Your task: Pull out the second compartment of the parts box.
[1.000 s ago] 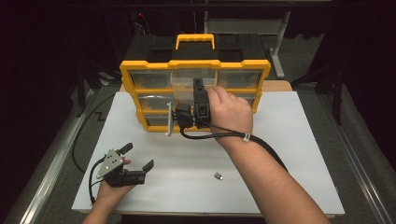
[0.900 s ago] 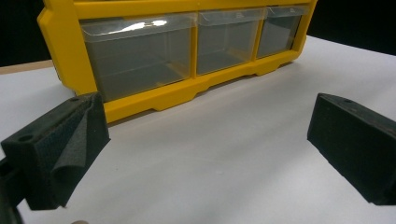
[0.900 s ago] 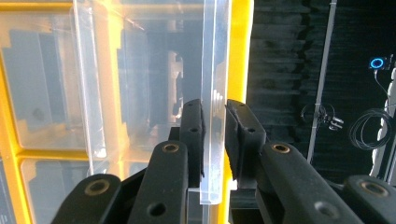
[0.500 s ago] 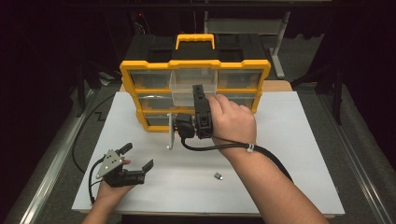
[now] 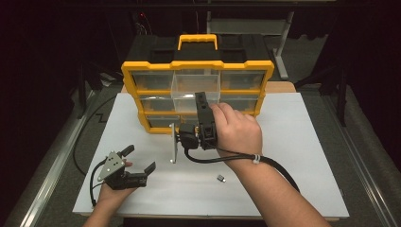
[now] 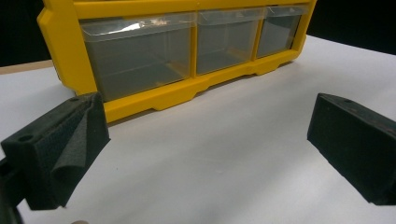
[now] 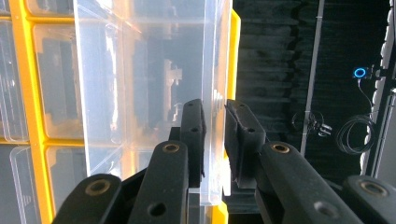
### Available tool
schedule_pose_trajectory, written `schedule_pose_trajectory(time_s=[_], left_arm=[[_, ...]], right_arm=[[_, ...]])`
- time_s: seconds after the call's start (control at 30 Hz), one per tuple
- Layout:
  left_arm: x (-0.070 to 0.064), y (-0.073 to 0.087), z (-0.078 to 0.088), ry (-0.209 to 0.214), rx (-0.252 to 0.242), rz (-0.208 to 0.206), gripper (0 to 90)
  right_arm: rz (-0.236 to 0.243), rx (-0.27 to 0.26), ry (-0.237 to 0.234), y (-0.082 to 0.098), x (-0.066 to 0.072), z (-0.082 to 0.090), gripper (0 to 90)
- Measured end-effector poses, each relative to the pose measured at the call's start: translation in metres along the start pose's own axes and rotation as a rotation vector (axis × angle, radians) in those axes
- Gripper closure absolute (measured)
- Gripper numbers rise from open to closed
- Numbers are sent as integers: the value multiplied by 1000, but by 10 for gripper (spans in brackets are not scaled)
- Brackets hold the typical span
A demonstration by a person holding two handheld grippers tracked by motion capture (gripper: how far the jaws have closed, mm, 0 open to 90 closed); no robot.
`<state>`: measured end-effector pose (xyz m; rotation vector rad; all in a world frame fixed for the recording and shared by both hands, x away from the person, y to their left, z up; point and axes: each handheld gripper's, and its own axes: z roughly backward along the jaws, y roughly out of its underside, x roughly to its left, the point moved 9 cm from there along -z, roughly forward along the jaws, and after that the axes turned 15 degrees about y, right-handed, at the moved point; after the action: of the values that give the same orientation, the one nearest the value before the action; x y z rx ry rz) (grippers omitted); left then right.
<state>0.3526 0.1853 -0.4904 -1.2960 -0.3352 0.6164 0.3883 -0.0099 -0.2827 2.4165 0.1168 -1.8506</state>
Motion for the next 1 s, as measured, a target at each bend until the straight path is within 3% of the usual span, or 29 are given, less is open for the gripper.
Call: schedule_pose_trajectory(time_s=[0.7,0.87,1.0], left_arm=[[0,0,0,1,1,0,2],[-1,1,0,4,3,2,2],[-1,1,-1,4,4,3,2]], right_arm=[[-4,-20,17,-1,3,11,782],[-26,-26,-4,-1,5,13,636],[-57,-34,1,2,6,21,576]])
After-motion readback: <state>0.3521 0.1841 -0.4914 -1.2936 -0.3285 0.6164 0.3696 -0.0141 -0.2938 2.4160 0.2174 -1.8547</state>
